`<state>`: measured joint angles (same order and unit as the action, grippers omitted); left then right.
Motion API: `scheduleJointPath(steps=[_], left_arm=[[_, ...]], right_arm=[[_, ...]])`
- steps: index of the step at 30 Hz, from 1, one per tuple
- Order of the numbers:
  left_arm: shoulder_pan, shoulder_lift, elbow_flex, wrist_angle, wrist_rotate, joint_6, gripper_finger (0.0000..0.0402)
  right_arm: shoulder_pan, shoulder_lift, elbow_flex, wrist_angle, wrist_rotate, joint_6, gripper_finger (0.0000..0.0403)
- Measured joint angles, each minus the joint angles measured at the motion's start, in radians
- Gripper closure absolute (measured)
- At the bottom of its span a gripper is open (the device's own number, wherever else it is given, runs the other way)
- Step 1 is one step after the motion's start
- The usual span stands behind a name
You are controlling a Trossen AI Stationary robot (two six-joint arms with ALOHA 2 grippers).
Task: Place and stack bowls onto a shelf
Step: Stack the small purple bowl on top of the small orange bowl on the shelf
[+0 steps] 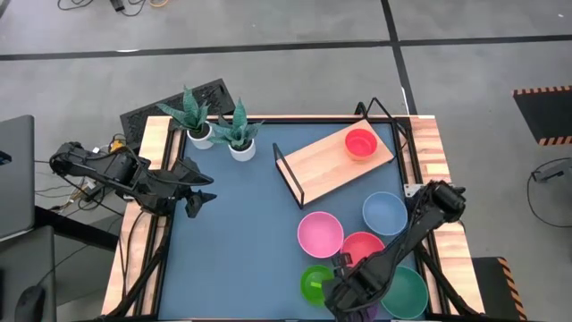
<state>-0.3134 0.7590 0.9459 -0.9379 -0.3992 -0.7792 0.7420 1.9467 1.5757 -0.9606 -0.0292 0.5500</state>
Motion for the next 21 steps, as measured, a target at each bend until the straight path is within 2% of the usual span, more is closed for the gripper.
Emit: scheduleJointPath(steps=[21], left_arm=[[0.000,0.000,0.000,-0.018,-0.001,0.001,0.0132]], right_arm=[[0.017,0.108,0.000,-0.013,-0.030,-0.080,0.0185]])
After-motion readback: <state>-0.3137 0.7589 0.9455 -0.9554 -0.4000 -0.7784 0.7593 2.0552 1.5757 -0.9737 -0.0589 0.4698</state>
